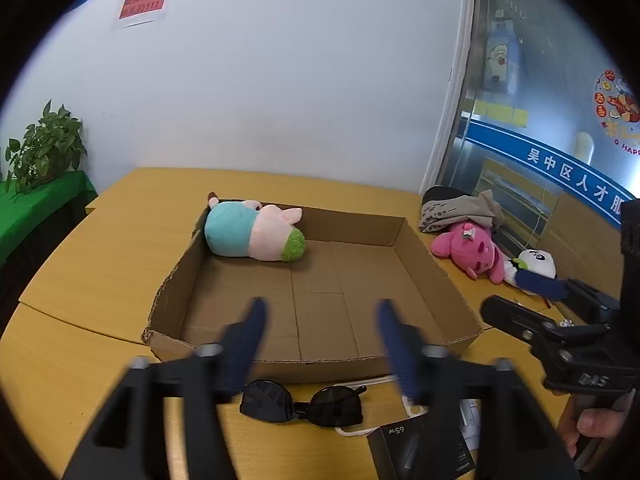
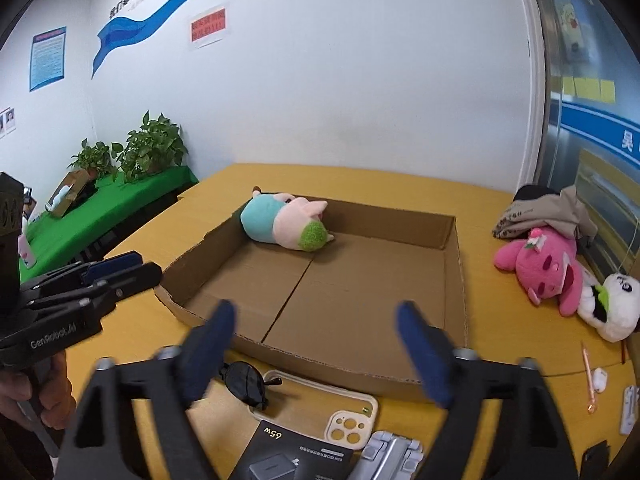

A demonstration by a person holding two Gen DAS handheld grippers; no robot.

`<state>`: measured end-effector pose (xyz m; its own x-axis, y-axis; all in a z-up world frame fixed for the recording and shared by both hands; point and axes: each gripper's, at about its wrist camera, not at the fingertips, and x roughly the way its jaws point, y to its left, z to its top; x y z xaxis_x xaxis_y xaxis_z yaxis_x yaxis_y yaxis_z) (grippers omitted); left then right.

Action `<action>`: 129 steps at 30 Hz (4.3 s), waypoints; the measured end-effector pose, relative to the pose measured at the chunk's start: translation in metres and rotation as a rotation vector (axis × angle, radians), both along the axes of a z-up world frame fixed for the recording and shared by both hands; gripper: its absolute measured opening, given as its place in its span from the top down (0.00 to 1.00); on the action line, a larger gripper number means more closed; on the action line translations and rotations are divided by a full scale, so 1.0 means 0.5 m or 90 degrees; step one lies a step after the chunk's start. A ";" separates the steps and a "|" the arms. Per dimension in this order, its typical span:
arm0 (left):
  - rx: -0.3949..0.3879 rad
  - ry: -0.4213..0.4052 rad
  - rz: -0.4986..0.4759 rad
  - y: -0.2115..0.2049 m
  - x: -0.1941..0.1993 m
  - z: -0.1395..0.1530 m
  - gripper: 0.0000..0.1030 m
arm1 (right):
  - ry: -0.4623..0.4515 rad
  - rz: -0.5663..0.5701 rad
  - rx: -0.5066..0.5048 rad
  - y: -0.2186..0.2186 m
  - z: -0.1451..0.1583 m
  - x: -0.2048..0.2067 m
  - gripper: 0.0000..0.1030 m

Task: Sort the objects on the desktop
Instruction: 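Move the left gripper back toward the black charger box on the table, then close the left gripper on the black UGREEN charger box, then lift the charger box with the left gripper and lower it into the box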

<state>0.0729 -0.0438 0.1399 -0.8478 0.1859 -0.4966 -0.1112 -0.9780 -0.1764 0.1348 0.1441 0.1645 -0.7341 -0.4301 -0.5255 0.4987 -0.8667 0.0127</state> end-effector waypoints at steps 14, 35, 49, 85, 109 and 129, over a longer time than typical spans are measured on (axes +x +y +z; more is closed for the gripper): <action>-0.011 -0.089 -0.052 0.018 -0.009 -0.083 0.98 | -0.050 -0.009 -0.004 0.060 -0.059 -0.002 0.93; 0.131 -0.296 -0.276 0.136 -0.029 -0.277 0.38 | -0.250 0.138 0.037 0.099 -0.317 0.103 0.02; 0.133 -0.303 -0.262 0.135 -0.019 -0.310 0.50 | -0.212 0.147 0.112 0.057 -0.342 0.139 0.15; 0.065 0.021 -0.206 0.063 -0.043 0.113 0.65 | 0.088 0.149 0.052 -0.044 0.020 0.086 0.18; 0.070 0.110 -0.196 0.044 -0.406 0.343 0.65 | 0.163 0.152 0.006 -0.100 0.297 -0.276 0.17; 0.076 -0.199 -0.173 0.064 -0.704 -0.099 0.65 | -0.121 0.124 -0.011 -0.139 -0.109 -0.594 0.17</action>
<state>-0.2793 -0.0117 0.0905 -0.5723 0.4536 -0.6832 -0.2855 -0.8912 -0.3524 -0.1622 0.0747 0.1100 -0.5262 -0.5632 -0.6371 0.6427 -0.7540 0.1357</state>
